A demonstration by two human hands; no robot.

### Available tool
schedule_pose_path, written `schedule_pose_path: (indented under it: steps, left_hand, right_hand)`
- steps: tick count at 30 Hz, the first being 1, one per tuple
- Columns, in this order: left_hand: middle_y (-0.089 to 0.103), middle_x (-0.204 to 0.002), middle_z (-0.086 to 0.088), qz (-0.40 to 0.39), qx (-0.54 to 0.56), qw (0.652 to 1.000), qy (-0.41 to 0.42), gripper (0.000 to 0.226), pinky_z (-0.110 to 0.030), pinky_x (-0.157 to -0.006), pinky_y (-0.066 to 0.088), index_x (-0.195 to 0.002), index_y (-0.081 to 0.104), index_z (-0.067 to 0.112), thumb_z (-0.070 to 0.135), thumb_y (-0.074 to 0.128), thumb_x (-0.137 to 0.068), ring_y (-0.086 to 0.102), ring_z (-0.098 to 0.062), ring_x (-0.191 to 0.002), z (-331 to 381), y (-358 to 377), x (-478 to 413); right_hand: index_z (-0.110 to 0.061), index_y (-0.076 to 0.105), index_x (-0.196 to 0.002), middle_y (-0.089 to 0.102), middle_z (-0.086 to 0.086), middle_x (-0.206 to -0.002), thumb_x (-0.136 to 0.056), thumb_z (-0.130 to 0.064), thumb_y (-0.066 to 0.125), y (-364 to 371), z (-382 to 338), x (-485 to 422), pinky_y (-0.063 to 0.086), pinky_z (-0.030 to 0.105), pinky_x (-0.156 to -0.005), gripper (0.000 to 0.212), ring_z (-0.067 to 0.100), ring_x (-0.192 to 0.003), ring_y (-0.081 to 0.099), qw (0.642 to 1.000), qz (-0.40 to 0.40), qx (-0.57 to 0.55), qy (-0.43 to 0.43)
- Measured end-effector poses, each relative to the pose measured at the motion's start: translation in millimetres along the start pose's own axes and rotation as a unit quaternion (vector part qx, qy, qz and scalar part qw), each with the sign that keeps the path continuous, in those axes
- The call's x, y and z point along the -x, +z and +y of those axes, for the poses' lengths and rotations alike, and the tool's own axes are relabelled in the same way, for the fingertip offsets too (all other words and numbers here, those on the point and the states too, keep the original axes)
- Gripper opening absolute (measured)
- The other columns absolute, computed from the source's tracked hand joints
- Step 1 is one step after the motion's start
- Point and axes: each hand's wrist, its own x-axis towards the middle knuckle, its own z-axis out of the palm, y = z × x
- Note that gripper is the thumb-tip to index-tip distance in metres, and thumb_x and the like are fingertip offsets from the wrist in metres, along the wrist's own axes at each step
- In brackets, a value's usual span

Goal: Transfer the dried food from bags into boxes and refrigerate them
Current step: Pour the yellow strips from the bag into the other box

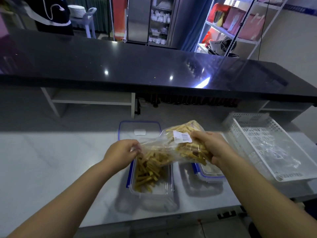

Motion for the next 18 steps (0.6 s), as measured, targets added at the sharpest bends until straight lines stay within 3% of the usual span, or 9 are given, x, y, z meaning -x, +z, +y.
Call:
schedule_pose_path:
  steps: [2,5,10,13,18]
  left_hand:
    - [0.066,-0.093,0.007,0.018,0.021,0.999,-0.016,0.01,-0.027,-0.069,0.042,-0.089,0.065,0.022,0.025,0.055,-0.091,0.057,-0.013,-0.086,-7.4,-8.2,2.9]
    - [0.068,-0.093,0.001,0.022,0.041,0.998,-0.039,0.011,-0.03,-0.074,0.048,-0.089,0.065,0.017,0.023,0.056,-0.091,0.06,-0.017,-0.087,-14.5,-13.2,3.7]
    - [0.067,-0.089,0.004,0.032,0.071,0.996,-0.051,0.009,-0.029,-0.071,0.049,-0.086,0.064,0.02,0.021,0.057,-0.09,0.061,-0.016,-0.084,-14.5,-5.2,4.5]
    - [0.064,-0.086,0.01,0.051,0.104,0.992,-0.052,0.011,-0.023,-0.065,0.043,-0.085,0.061,0.028,0.022,0.055,-0.092,0.059,-0.012,-0.083,-9.1,0.9,1.0]
    - [0.06,-0.112,0.011,0.009,0.213,0.976,-0.04,0.031,-0.024,-0.091,0.042,-0.116,0.061,0.026,0.012,0.054,-0.089,0.054,-0.009,-0.109,-0.4,5.6,0.5]
  right_hand:
    - [-0.004,0.062,-0.104,0.075,0.014,-0.081,-0.08,-0.02,0.074,7.6,1.8,0.3,0.06,0.041,-0.072,0.031,0.027,-0.071,0.074,1.0,-0.02,-0.002,0.009]
    - [-0.004,0.061,-0.102,0.075,0.013,-0.078,-0.081,-0.018,0.073,17.9,1.7,0.7,0.06,0.034,-0.058,0.028,0.025,-0.065,0.073,1.0,-0.028,0.002,0.01]
    - [-0.008,0.058,-0.105,0.073,0.014,-0.09,-0.08,-0.024,0.074,18.2,2.5,-5.8,0.06,0.042,-0.075,0.034,0.027,-0.076,0.073,0.999,-0.003,0.047,-0.019]
    - [-0.008,0.058,-0.1,0.074,0.015,-0.088,-0.08,-0.021,0.073,11.2,-1.6,-8.4,0.061,0.041,-0.071,0.028,0.027,-0.073,0.074,0.998,0.016,0.047,-0.039]
    - [-0.01,0.059,-0.102,0.072,0.013,-0.092,-0.081,-0.023,0.072,10.2,1.9,-3.8,0.06,0.044,-0.076,0.028,0.028,-0.08,0.072,0.995,0.008,0.083,-0.048]
